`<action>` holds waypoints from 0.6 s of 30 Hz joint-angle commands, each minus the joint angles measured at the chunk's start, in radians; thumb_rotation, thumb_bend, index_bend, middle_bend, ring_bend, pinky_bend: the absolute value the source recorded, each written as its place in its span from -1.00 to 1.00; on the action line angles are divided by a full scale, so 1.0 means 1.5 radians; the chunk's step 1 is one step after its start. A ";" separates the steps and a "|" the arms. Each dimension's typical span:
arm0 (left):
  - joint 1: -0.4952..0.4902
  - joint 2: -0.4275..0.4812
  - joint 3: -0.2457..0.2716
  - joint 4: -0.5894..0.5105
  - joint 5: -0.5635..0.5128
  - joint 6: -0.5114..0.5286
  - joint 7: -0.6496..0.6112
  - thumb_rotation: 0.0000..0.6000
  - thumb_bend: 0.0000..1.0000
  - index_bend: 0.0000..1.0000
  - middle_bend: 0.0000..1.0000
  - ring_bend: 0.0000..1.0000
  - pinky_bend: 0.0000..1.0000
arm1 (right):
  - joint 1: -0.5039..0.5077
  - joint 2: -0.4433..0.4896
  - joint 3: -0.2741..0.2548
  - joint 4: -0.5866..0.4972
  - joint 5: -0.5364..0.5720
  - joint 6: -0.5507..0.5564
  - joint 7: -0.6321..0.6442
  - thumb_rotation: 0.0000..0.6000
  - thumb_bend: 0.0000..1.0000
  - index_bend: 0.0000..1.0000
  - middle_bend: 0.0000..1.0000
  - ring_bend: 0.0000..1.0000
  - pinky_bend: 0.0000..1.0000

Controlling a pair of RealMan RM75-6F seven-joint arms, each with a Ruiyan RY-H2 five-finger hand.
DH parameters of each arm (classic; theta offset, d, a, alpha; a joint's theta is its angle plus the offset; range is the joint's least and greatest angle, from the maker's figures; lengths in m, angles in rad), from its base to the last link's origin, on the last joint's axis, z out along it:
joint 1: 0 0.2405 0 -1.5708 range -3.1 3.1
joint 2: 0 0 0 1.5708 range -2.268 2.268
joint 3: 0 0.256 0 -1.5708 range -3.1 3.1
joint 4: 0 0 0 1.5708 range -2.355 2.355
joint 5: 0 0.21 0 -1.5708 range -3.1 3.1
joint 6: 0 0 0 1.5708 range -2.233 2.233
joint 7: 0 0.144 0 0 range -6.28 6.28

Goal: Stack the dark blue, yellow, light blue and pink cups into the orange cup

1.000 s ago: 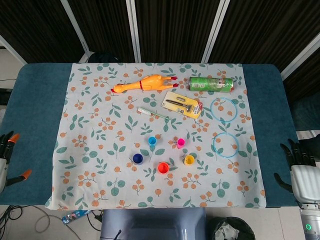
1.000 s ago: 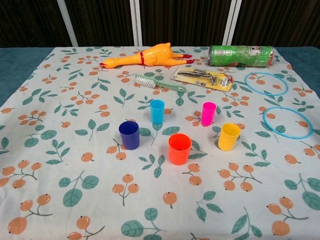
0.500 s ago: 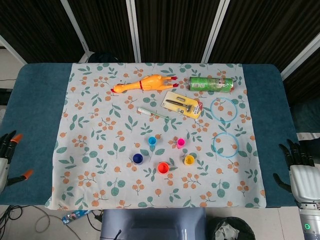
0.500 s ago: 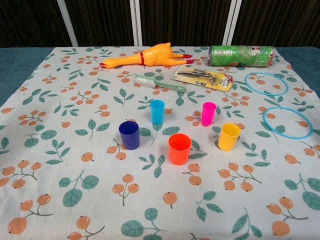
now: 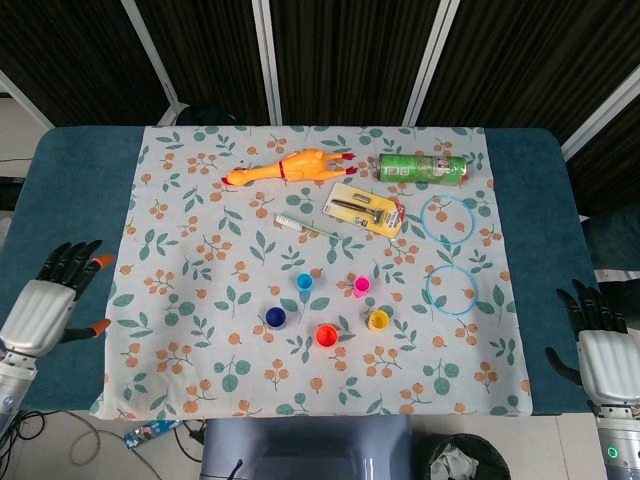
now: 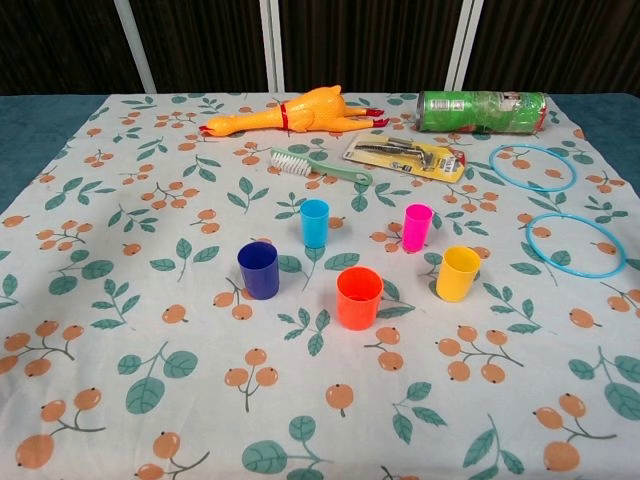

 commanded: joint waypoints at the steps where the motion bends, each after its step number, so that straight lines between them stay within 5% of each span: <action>1: -0.106 0.018 -0.033 -0.037 -0.015 -0.142 0.023 1.00 -0.75 -0.62 -0.96 -1.00 -1.00 | 0.000 -0.002 0.000 0.000 0.001 -0.001 -0.003 1.00 -0.36 -0.77 -0.91 -0.91 -0.81; 10: -0.261 -0.014 -0.078 -0.100 -0.099 -0.360 0.059 1.00 -0.75 -0.51 -0.95 -1.00 -1.00 | 0.003 -0.008 -0.002 0.001 0.001 -0.007 -0.014 1.00 -0.36 -0.77 -0.91 -0.91 -0.81; 18: -0.334 -0.093 -0.082 -0.100 -0.183 -0.433 0.133 1.00 -0.75 -0.44 -0.95 -1.00 -1.00 | 0.004 -0.010 -0.001 0.004 0.005 -0.009 -0.010 1.00 -0.36 -0.77 -0.91 -0.91 -0.81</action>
